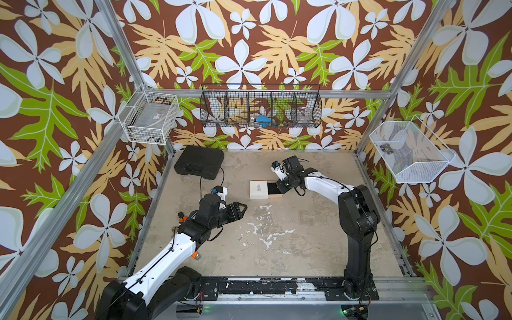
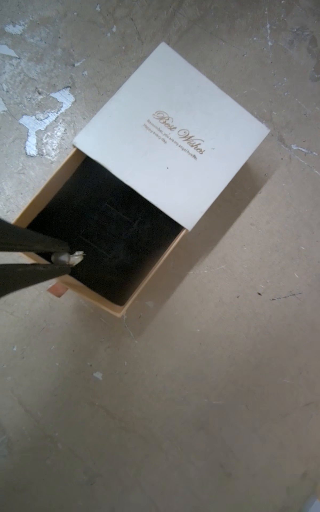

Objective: Place the earrings into the drawer-style jewelry box
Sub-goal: Insert the earring into the inner lining.

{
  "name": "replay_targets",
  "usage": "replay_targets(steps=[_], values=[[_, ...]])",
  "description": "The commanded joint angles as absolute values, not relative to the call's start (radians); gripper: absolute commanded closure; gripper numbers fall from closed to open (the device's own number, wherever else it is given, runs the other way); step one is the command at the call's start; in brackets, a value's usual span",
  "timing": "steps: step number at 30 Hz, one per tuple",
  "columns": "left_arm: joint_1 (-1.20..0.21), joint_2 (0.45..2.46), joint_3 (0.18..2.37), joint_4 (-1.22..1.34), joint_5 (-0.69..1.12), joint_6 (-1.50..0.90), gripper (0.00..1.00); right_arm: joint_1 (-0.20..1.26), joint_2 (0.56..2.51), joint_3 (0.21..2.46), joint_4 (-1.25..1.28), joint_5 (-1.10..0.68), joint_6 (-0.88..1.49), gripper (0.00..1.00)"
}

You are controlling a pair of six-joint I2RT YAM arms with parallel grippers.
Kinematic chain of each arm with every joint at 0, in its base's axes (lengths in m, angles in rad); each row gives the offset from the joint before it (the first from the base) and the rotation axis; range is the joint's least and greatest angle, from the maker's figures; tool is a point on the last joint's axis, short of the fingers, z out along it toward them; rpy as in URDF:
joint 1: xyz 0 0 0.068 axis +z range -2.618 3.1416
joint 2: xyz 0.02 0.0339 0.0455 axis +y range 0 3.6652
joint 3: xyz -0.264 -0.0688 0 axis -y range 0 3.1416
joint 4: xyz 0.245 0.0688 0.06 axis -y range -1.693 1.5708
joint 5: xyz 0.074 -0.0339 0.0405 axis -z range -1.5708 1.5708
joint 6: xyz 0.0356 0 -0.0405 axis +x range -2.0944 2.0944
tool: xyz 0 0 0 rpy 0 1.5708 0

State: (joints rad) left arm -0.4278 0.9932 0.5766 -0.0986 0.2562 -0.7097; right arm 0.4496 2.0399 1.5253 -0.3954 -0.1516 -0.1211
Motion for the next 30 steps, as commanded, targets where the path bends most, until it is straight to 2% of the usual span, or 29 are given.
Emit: replay_targets(steps=[1,30], values=[[-0.426,1.013,0.575,-0.092,0.212,-0.672,0.27,0.449,2.043,1.537,-0.448,-0.158,-0.136,0.92],[-0.426,1.045,0.55,-0.06,0.173,-0.657,0.27,0.454,2.143,1.687,-0.573,-0.163,-0.164,0.93]])
